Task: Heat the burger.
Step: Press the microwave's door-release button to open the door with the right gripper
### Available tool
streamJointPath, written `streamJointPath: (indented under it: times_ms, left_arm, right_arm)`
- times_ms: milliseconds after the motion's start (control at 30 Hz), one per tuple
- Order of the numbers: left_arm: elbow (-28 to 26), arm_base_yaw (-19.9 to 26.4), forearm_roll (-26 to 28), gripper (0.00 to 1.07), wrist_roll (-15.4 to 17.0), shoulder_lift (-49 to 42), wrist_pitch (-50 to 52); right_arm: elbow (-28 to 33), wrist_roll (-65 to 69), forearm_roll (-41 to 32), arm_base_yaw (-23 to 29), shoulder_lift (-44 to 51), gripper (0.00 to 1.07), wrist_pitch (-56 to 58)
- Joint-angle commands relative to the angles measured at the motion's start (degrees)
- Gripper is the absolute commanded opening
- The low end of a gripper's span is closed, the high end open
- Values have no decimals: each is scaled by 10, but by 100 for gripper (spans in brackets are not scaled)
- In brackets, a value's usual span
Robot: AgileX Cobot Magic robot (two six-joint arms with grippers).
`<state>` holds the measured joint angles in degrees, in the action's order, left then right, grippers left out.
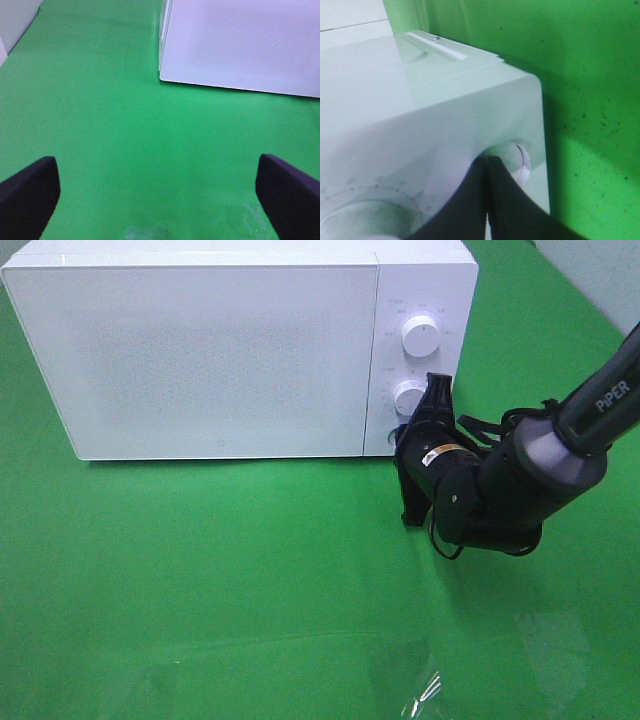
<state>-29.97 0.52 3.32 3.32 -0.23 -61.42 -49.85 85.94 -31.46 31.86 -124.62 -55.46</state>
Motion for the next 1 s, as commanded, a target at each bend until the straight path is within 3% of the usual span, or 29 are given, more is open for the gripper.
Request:
streamJointPath:
  times_ms: [33, 167, 467, 1000]
  left_arm:
    - [2, 1, -1, 99, 1, -3, 5]
    - [2, 1, -1, 99, 1, -3, 5]
    - [2, 1, -1, 99, 1, -3, 5]
    - [2, 1, -1, 99, 1, -3, 5]
  right_arm:
    - [-19, -11, -14, -10, 12, 0, -115]
    - [-23, -11, -32, -10, 12, 0, -116]
    - [-91, -11, -48, -10, -30, 0, -170]
    - [-100, -20, -43, -10, -34, 0, -161]
